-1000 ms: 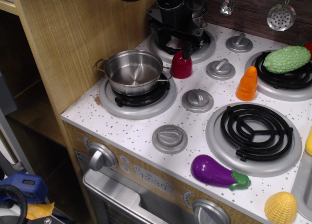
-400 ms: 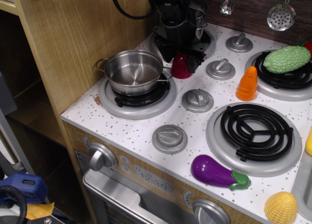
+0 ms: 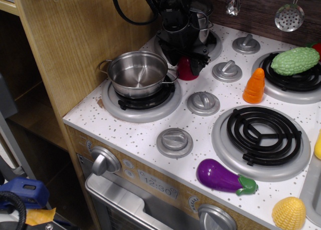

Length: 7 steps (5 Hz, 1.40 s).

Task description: Put sweet potato in pan which is on stove

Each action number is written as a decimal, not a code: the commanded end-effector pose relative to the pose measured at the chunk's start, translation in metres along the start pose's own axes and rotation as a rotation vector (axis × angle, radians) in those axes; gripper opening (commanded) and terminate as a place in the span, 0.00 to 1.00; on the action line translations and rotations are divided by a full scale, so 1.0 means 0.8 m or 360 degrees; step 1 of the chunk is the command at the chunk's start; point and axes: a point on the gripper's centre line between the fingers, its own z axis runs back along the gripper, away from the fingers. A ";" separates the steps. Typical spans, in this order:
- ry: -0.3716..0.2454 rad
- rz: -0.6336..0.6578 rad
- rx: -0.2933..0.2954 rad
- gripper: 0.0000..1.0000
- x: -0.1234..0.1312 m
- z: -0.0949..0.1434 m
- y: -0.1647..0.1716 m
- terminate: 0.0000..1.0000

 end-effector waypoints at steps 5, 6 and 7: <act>-0.0135 -0.0052 0.0294 0.00 0.047 0.106 -0.005 0.00; -0.0098 -0.0028 0.0375 0.00 0.030 0.124 0.001 0.00; -0.0094 0.0037 0.0375 0.00 0.006 0.123 0.014 0.00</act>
